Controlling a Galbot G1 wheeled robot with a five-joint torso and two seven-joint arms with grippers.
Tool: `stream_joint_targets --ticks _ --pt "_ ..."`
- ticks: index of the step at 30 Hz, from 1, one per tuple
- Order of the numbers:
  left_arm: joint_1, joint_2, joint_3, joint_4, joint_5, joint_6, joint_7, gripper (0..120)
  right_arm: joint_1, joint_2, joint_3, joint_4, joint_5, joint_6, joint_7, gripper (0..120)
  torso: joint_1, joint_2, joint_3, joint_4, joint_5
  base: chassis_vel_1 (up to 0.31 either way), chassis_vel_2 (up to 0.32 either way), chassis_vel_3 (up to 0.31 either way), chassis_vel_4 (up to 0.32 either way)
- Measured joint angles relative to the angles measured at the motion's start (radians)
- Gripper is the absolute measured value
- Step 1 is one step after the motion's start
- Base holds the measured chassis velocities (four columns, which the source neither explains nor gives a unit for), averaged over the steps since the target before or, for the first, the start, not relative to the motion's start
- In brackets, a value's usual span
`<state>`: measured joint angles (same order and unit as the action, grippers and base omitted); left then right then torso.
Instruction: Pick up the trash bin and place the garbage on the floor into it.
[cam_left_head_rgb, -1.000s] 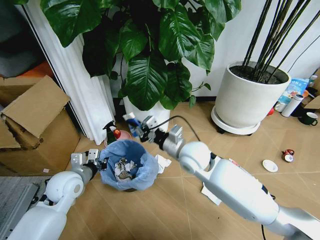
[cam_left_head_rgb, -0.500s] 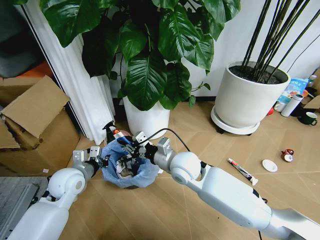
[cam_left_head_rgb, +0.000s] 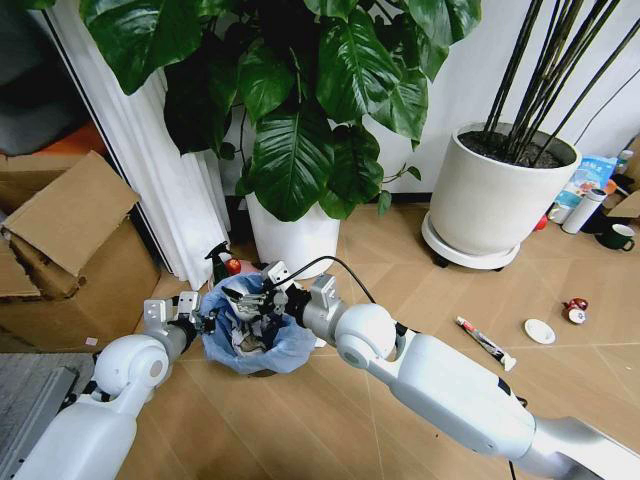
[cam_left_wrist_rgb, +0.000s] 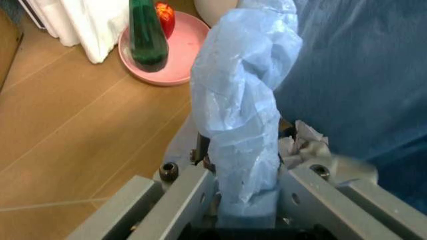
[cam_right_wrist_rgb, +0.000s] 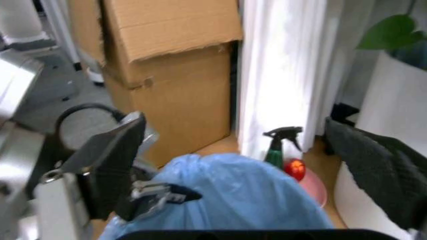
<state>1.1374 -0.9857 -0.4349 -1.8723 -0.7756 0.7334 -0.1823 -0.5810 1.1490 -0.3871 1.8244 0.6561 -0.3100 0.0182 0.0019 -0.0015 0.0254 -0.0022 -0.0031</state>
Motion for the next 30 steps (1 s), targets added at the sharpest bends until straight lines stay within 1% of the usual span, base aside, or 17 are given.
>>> stream_joint_targets --ticks 4,7,8,11,13,14,16,17,18,20,21,24,25,26,27,29,30 --pt "0.003 -0.004 -0.006 0.000 0.001 -0.001 0.000 0 -0.006 0.005 0.026 -0.005 0.005 0.000 0.021 100 0.000 0.000 0.000 0.0000 0.0000 0.000 0.000 0.000 0.000" --pt "0.012 -0.009 -0.020 0.000 0.002 -0.002 -0.001 0 -0.017 0.005 0.079 -0.025 0.008 -0.003 0.051 100 0.000 0.000 0.000 0.0001 0.0000 0.000 0.000 0.000 0.000" --pt "0.012 -0.009 -0.020 0.000 0.002 -0.002 -0.001 0 -0.017 0.005 0.079 -0.025 0.008 -0.003 0.051 100 0.000 0.000 0.000 0.0001 0.0000 0.000 0.000 0.000 0.000" --pt "0.023 -0.011 -0.038 -0.002 0.002 -0.006 -0.003 0 -0.039 -0.004 0.150 -0.104 0.001 -0.003 0.065 100 0.000 0.000 0.000 0.0001 0.0002 0.000 0.000 0.000 0.000" --pt "0.024 -0.011 -0.047 -0.002 0.002 -0.007 -0.003 0 -0.058 -0.007 0.191 -0.183 -0.027 0.004 0.050 100 0.000 0.000 0.000 0.0000 0.0002 0.000 0.000 0.000 0.000" --pt "0.024 -0.011 -0.047 -0.002 0.002 -0.007 -0.003 0 -0.058 -0.007 0.191 -0.183 -0.027 0.004 0.050 100 0.000 0.000 0.000 0.0000 0.0002 0.000 0.000 0.000 0.000" --pt "0.025 -0.007 -0.055 -0.002 0.002 -0.008 -0.003 0 -0.082 -0.011 0.222 -0.271 -0.048 0.005 0.020 100 0.000 0.000 0.000 -0.0002 0.0002 0.000 0.000 0.000 0.000" --pt "0.025 -0.007 -0.055 -0.002 0.002 -0.008 -0.003 0 -0.082 -0.011 0.222 -0.271 -0.048 0.005 0.020 100 0.000 0.000 0.000 -0.0002 0.0002 0.000 0.000 0.000 0.000" --pt "0.026 -0.006 -0.057 -0.002 0.001 -0.010 -0.003 0 -0.091 -0.009 0.231 -0.313 -0.062 0.005 0.003 100 0.000 0.000 0.000 -0.0003 0.0002 0.000 0.000 0.000 0.000" --pt "0.028 -0.003 -0.059 -0.002 0.000 -0.013 -0.002 0 -0.096 0.012 0.240 -0.414 -0.102 0.018 -0.050 100 0.000 0.000 0.000 -0.0004 0.0001 0.000 0.000 0.000 0.000" --pt "0.028 -0.003 -0.059 -0.002 0.000 -0.013 -0.002 0 -0.096 0.012 0.240 -0.414 -0.102 0.018 -0.050 100 0.000 0.000 0.000 -0.0004 0.0001 0.000 0.000 0.000 0.000" --pt "0.035 0.001 -0.069 -0.006 -0.001 -0.013 -0.002 0 -0.082 0.079 0.234 -0.565 -0.136 0.042 -0.099 100 0.000 0.000 0.000 0.0000 0.0000 0.000 0.000 0.000 0.000" --pt "0.036 0.001 -0.071 -0.008 -0.001 -0.013 -0.002 0 -0.078 0.093 0.231 -0.594 -0.140 0.045 -0.105 100 0.000 0.000 0.000 0.0001 0.0001 0.000 0.000 0.000 0.000" --pt "0.036 0.001 -0.071 -0.008 -0.001 -0.013 -0.002 0 -0.078 0.093 0.231 -0.594 -0.140 0.045 -0.105 100 0.000 0.000 0.000 0.0001 0.0001 0.000 0.000 0.000 0.000" --pt "0.040 0.004 -0.076 -0.011 -0.002 -0.013 -0.003 0 -0.071 0.123 0.228 -0.656 -0.149 0.052 -0.115 100 0.000 0.000 0.000 0.0001 0.0001 0.000 0.000 0.000 0.000" --pt "0.043 0.006 -0.079 -0.013 -0.003 -0.013 -0.003 0 -0.065 0.146 0.228 -0.706 -0.159 0.062 -0.122 100 0.000 0.000 0.000 0.0002 0.0001 0.000 0.000 0.000 0.000" --pt "0.045 0.009 -0.082 -0.016 -0.003 -0.014 -0.004 0 -0.058 0.170 0.228 -0.760 -0.170 0.073 -0.128 100 0.000 0.000 0.000 0.0003 0.0000 0.000 0.000 0.000 0.000"
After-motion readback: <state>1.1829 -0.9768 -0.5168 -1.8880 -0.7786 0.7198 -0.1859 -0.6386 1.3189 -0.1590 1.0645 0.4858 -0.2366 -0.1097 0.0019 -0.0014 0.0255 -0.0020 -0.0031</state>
